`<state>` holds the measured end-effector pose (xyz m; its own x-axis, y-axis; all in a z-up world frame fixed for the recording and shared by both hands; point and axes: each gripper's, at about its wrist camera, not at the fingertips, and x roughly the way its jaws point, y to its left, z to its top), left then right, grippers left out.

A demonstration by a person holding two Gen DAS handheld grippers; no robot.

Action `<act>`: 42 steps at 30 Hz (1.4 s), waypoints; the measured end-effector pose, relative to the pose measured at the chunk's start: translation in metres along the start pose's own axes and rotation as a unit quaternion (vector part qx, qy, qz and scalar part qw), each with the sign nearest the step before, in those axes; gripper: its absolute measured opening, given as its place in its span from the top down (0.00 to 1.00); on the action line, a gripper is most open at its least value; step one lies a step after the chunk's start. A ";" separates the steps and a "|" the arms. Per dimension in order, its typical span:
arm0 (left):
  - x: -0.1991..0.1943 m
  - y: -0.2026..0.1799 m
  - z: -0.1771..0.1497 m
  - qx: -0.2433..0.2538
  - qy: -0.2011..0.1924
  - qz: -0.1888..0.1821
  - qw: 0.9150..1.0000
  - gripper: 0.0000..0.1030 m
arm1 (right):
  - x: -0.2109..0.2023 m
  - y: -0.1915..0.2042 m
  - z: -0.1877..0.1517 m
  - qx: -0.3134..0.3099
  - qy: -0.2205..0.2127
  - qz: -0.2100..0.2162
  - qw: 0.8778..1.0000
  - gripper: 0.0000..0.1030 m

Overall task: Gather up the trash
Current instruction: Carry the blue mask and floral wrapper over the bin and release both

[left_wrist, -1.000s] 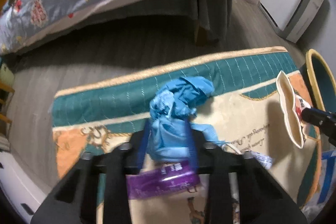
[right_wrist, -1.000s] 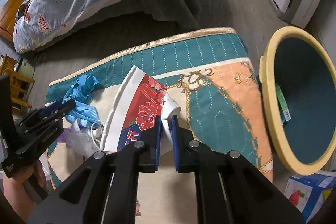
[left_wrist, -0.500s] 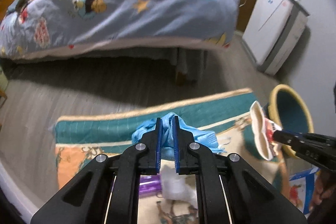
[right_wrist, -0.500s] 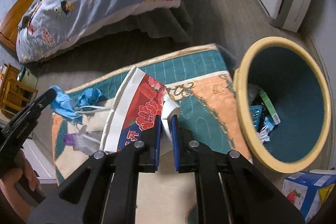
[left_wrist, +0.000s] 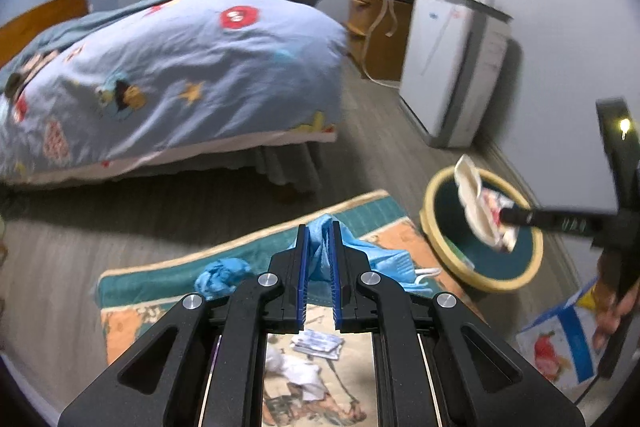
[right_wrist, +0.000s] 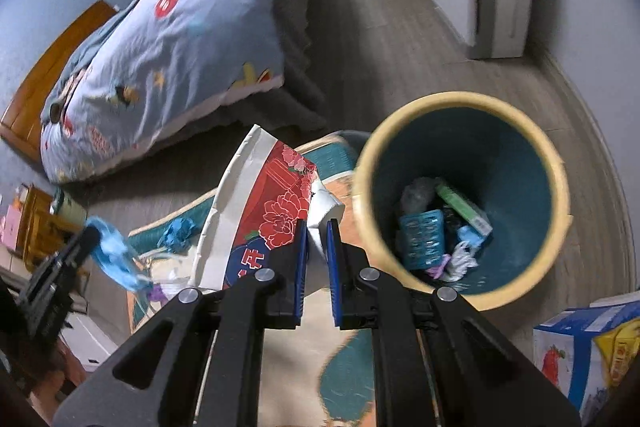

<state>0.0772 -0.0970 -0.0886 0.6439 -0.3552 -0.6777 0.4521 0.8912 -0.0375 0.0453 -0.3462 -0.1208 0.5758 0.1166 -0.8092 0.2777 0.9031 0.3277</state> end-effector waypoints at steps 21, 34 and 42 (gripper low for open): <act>0.048 -0.098 0.011 0.049 0.024 -0.066 0.996 0.90 | -0.021 -0.131 0.013 0.085 -0.017 -0.077 0.993 0.91; 0.105 -0.156 0.008 0.096 0.056 -0.082 0.990 0.90 | 0.010 -0.175 0.016 0.100 0.019 -0.107 0.989 0.91; 0.131 -0.175 0.006 0.102 0.065 -0.090 0.989 0.90 | 0.022 -0.180 0.017 0.104 0.019 -0.102 0.989 0.91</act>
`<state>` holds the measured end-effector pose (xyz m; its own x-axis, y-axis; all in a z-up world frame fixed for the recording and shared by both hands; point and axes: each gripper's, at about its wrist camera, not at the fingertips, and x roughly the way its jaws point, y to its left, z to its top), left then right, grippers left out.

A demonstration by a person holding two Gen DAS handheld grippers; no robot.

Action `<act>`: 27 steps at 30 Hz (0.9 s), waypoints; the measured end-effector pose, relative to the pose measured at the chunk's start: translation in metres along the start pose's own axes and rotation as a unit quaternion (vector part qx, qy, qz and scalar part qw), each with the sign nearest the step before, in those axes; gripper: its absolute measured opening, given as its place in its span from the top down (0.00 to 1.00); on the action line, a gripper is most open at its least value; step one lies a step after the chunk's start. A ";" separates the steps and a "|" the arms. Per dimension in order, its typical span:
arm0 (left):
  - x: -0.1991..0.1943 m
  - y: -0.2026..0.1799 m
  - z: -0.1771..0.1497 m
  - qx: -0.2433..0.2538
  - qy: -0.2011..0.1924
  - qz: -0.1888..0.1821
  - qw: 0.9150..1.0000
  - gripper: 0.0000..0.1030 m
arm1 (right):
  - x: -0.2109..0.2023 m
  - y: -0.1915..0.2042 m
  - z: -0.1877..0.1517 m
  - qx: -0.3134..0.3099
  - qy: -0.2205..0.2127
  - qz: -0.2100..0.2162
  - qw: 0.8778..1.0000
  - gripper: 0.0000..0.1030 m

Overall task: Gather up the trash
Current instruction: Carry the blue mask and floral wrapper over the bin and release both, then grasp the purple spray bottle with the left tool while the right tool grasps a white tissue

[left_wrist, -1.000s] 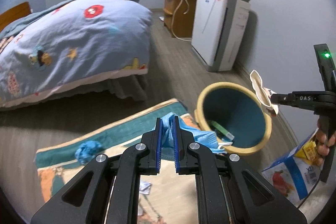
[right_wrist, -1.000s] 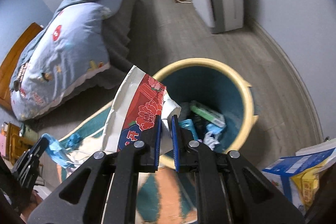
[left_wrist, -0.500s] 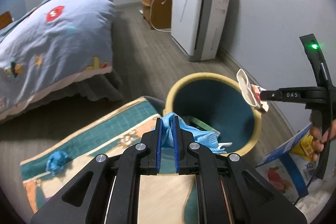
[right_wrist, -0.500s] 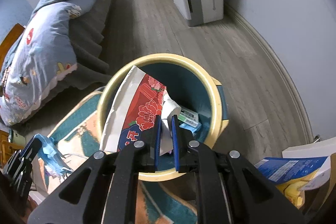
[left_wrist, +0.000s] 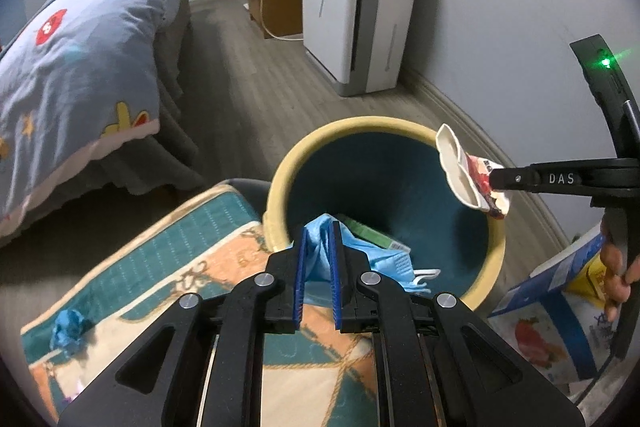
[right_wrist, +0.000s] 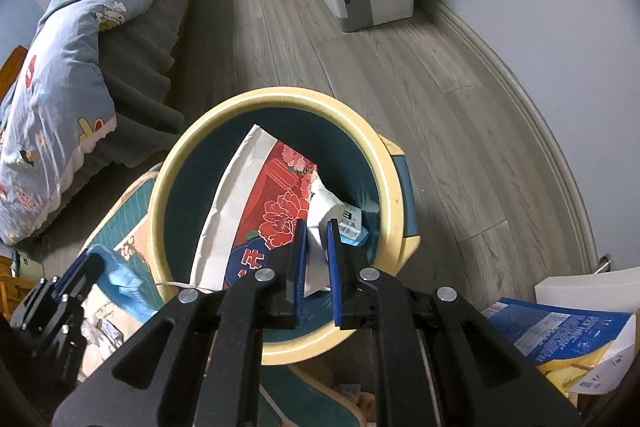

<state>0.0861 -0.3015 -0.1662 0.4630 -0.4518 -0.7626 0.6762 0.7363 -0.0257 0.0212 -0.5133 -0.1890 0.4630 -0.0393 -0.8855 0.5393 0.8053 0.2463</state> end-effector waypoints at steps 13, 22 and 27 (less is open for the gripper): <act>0.010 -0.019 -0.003 0.029 -0.008 -0.006 1.000 0.88 | 0.002 0.004 0.002 -0.004 -0.005 0.000 1.000 0.91; 0.005 -0.017 -0.002 0.021 -0.026 0.001 0.999 0.40 | -0.003 -0.001 0.001 0.014 -0.015 0.002 1.000 0.68; -0.005 -0.007 -0.002 0.005 -0.035 0.007 0.999 0.15 | -0.008 0.003 0.004 0.015 -0.021 0.001 1.000 0.35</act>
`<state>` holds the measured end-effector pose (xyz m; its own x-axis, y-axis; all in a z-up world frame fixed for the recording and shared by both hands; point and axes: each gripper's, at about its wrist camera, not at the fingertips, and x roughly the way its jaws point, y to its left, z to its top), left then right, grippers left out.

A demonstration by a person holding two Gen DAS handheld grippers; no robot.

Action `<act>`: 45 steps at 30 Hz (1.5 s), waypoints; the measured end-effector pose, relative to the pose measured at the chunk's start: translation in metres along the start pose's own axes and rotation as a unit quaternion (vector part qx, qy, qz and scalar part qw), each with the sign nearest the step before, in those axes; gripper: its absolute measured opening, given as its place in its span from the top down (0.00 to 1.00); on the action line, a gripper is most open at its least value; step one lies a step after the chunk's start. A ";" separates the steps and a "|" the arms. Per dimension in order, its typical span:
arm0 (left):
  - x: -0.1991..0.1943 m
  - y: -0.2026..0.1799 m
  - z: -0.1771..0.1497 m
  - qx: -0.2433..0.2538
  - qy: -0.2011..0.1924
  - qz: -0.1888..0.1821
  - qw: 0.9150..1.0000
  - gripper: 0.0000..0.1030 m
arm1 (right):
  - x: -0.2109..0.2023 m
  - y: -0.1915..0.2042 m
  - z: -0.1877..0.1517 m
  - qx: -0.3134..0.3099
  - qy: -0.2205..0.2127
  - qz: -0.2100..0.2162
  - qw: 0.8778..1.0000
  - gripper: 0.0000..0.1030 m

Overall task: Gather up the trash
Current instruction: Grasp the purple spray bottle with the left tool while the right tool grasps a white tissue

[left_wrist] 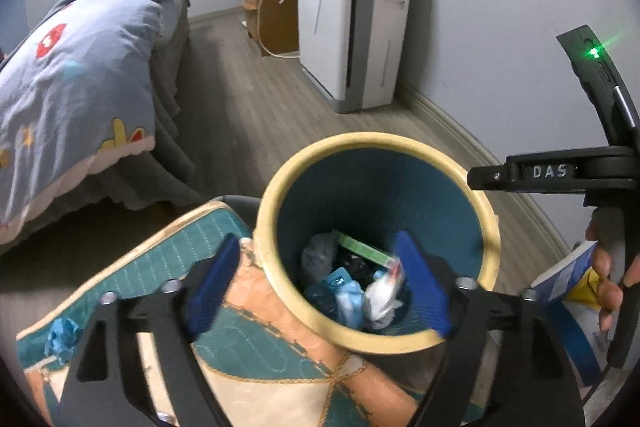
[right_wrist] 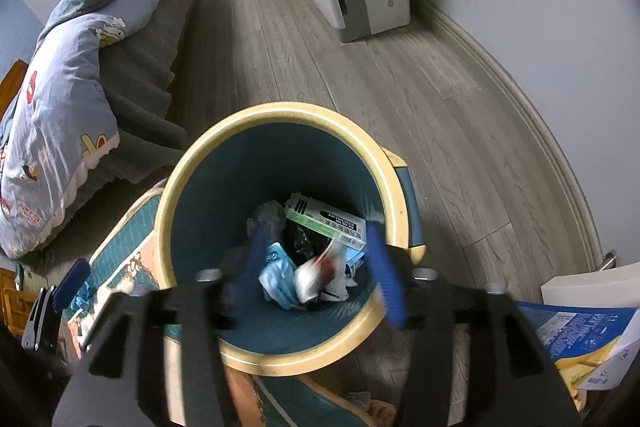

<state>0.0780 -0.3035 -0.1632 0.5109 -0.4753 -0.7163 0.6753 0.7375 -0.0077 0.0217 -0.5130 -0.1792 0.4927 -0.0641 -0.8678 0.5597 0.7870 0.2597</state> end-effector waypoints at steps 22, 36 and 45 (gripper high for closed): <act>-0.107 0.130 -0.061 -0.074 -0.010 0.081 0.994 0.07 | -0.004 0.142 -0.040 -0.097 0.004 0.043 0.994 0.06; -0.156 0.242 -0.135 -0.144 0.015 0.178 0.973 0.07 | 0.025 0.264 -0.125 -0.251 0.049 0.044 0.966 0.06; -0.172 0.290 -0.163 -0.200 0.022 0.194 0.960 0.07 | 0.039 0.320 -0.186 -0.336 0.080 0.061 0.937 0.08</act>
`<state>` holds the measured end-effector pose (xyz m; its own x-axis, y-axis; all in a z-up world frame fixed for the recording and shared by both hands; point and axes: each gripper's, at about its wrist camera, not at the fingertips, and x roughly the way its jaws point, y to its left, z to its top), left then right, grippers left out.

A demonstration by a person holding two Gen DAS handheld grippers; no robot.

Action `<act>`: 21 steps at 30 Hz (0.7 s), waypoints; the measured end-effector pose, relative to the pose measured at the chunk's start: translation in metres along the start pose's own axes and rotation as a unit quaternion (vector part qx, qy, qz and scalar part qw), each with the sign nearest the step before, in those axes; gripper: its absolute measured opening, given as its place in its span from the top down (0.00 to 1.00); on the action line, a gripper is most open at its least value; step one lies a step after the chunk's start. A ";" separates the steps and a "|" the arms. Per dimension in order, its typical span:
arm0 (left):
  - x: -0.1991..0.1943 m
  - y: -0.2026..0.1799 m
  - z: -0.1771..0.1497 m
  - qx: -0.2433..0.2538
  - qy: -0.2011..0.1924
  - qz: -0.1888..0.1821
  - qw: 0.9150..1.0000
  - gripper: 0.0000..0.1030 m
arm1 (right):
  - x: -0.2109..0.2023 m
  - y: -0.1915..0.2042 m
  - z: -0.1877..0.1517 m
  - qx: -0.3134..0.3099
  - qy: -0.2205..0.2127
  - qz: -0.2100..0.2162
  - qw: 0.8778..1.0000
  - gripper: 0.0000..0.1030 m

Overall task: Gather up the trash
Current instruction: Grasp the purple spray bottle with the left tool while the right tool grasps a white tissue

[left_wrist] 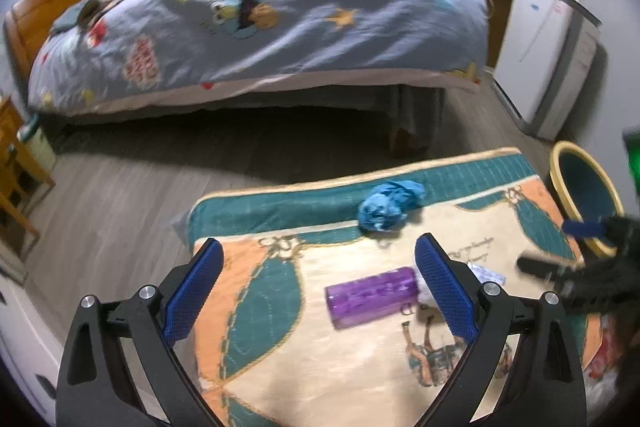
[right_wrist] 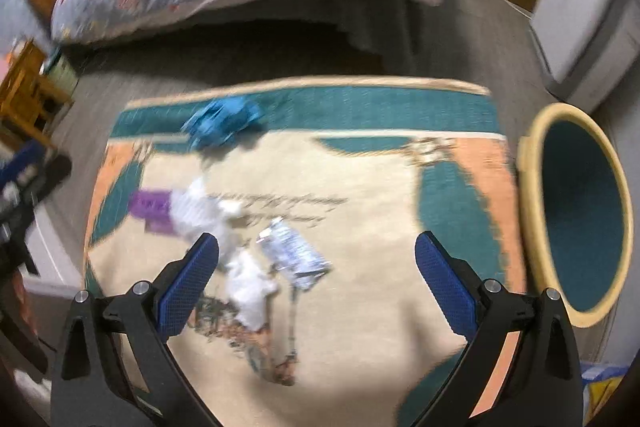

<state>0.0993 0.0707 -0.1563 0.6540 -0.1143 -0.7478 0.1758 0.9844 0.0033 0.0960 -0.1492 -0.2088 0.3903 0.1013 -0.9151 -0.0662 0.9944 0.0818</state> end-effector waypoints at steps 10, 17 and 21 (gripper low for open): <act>0.013 0.010 -0.003 -0.001 0.018 0.002 1.000 0.07 | 0.049 0.052 -0.021 -0.082 0.063 0.004 0.995 0.55; 0.026 0.006 -0.003 0.014 0.032 -0.005 0.999 0.07 | 0.049 0.039 -0.019 -0.067 0.075 0.029 0.995 0.91; 0.036 -0.005 -0.005 0.033 0.044 -0.018 0.998 0.07 | 0.021 0.022 -0.011 -0.034 0.050 0.055 0.997 0.91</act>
<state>0.1182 0.0622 -0.1862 0.5796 -0.1334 -0.8039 0.2475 0.9687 0.0177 0.0925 -0.1259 -0.2310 0.2842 0.2035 -0.9369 -0.1675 0.9727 0.1604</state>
